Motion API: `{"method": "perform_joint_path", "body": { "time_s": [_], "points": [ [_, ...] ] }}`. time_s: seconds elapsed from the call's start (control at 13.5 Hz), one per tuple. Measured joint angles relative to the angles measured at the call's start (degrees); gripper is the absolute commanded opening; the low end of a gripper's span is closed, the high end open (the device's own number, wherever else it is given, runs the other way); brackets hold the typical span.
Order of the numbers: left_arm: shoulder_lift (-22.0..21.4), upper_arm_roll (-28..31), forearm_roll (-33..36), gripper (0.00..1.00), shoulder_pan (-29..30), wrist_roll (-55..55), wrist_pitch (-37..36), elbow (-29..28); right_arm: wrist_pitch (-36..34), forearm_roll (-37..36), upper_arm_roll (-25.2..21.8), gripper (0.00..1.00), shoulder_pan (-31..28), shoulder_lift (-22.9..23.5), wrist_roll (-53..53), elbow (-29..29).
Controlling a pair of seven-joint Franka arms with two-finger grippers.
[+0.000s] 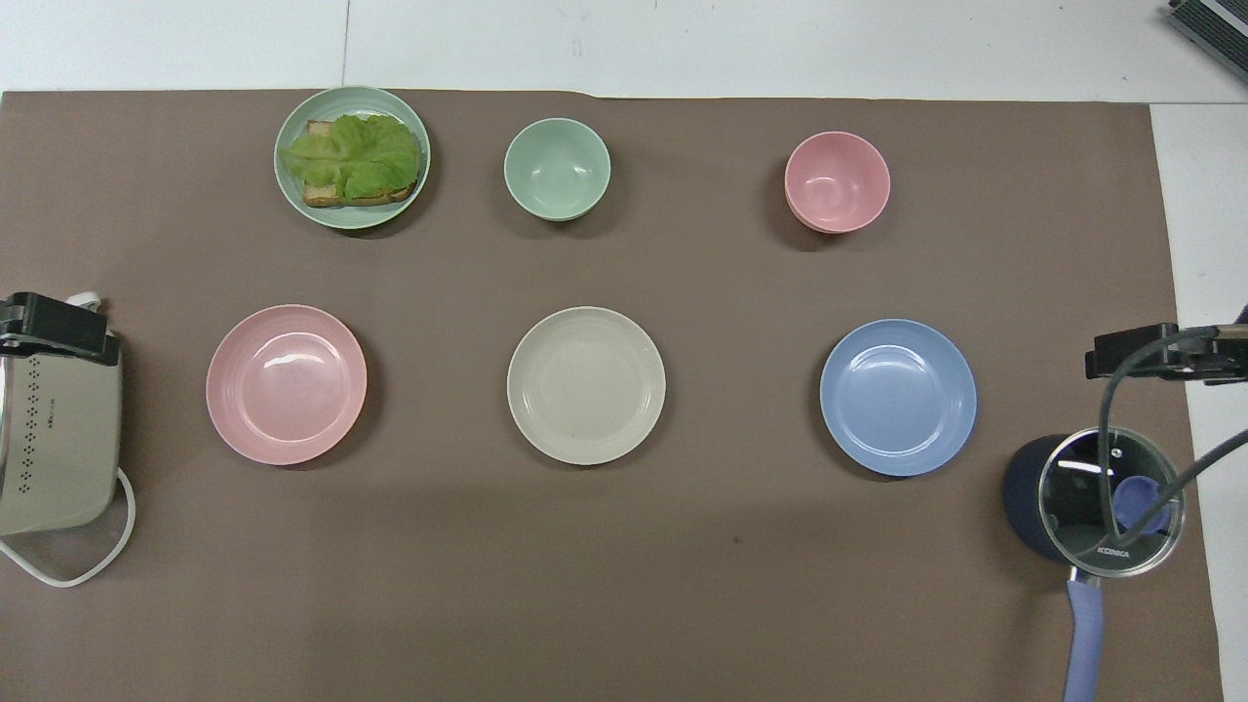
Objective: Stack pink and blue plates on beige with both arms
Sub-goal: 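Reach the left gripper to the rim of the pink plate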
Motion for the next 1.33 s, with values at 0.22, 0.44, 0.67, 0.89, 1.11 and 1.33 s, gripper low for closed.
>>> {"method": "perform_joint_path", "body": {
  "time_s": [0.22,0.44,0.67,0.89,1.11,1.33],
  "points": [
    [-0.01,0.04,0.0,1.0,0.0,0.01,-0.01,-0.09,0.0,0.0,0.0,1.0,0.0,0.0,0.0,0.0],
    [-0.1,0.29,0.0,1.0,0.11,0.01,0.2,-1.7,0.0,0.0,0.0,1.0,0.0,0.0,0.0,0.0],
    [-0.45,0.9,0.02,1.0,0.39,0.01,5.52,-8.04,0.0,0.0,0.0,1.0,0.0,0.0,0.0,0.0],
    [-0.95,1.34,0.02,1.0,1.51,0.05,14.42,-16.75,0.0,0.0,0.0,1.0,0.0,0.0,0.0,0.0],
    [-0.95,1.4,0.02,1.0,2.6,0.08,21.45,-23.31,0.0,0.0,0.0,1.0,0.0,0.0,0.0,0.0],
    [-0.51,1.53,0.02,1.0,4.67,0.15,28.9,-30.68,0.0,0.0,0.0,1.0,0.0,0.0,0.0,0.0]
  ]
}}
